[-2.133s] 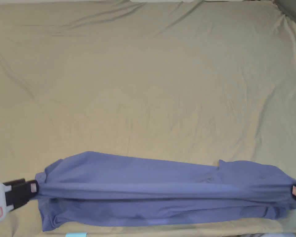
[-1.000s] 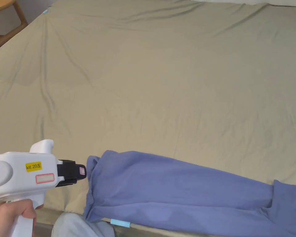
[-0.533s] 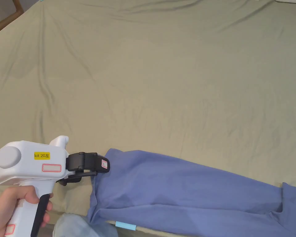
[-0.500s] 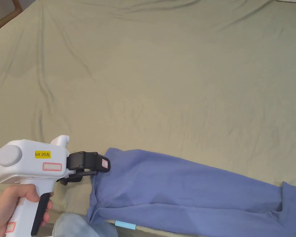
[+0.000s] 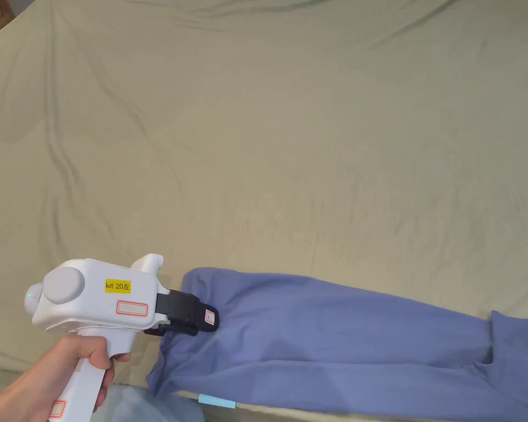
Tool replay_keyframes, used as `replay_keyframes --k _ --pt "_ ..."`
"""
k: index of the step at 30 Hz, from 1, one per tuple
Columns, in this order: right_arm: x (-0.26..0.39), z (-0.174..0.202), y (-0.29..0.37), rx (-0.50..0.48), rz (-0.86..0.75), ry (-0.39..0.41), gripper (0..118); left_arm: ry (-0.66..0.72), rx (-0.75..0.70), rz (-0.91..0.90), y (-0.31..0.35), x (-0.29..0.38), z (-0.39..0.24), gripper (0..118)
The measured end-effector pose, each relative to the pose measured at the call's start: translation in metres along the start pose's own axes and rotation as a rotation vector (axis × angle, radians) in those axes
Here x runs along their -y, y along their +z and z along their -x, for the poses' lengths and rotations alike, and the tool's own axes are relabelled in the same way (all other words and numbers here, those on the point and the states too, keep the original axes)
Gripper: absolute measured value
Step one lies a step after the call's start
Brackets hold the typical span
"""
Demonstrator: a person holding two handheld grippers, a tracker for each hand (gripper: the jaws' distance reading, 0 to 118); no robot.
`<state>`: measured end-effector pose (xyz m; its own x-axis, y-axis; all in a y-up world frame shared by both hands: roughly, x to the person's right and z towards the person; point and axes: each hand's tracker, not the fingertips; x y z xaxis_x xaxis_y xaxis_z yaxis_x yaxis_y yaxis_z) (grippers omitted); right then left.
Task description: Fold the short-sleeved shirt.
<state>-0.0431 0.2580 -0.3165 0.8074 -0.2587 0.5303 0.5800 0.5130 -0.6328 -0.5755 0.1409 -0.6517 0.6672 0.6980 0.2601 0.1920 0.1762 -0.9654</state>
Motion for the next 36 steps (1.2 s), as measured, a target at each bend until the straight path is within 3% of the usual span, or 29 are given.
replay_keyframes --k 4,6,10,16,18,26,29,33,36 --pt "-0.001 0.001 0.002 -0.01 -0.007 0.011 0 0.045 -0.131 -0.163 0.027 0.003 -0.019 10" --pt "-0.003 0.0 0.001 -0.016 -0.01 0.002 0 0.088 -0.049 -0.172 0.042 0.0 -0.019 9" --pt "-0.007 -0.005 -0.001 -0.031 -0.022 -0.012 0 0.061 -0.12 -0.169 0.071 -0.023 -0.002 9" --pt "-0.009 -0.004 -0.004 -0.057 -0.019 -0.007 0 0.155 -0.277 -0.266 0.123 -0.03 0.018 9" --pt "-0.008 -0.005 -0.006 -0.059 -0.017 -0.007 0 0.104 -0.333 -0.249 0.129 -0.03 0.005 9" --pt "0.004 -0.014 -0.007 -0.095 -0.027 -0.032 0 -0.136 -0.578 -0.231 0.089 0.002 -0.13 9" --pt "0.011 -0.015 -0.004 -0.099 -0.027 -0.03 0 -0.149 -0.517 -0.182 0.059 0.014 -0.177 9" --pt "0.024 -0.015 0.0 -0.132 -0.026 -0.03 0 -0.339 -0.652 -0.128 -0.011 0.026 -0.233 9" --pt "0.032 -0.021 -0.001 -0.149 -0.024 -0.04 0 -0.396 -0.691 -0.068 -0.074 0.032 -0.257 9"
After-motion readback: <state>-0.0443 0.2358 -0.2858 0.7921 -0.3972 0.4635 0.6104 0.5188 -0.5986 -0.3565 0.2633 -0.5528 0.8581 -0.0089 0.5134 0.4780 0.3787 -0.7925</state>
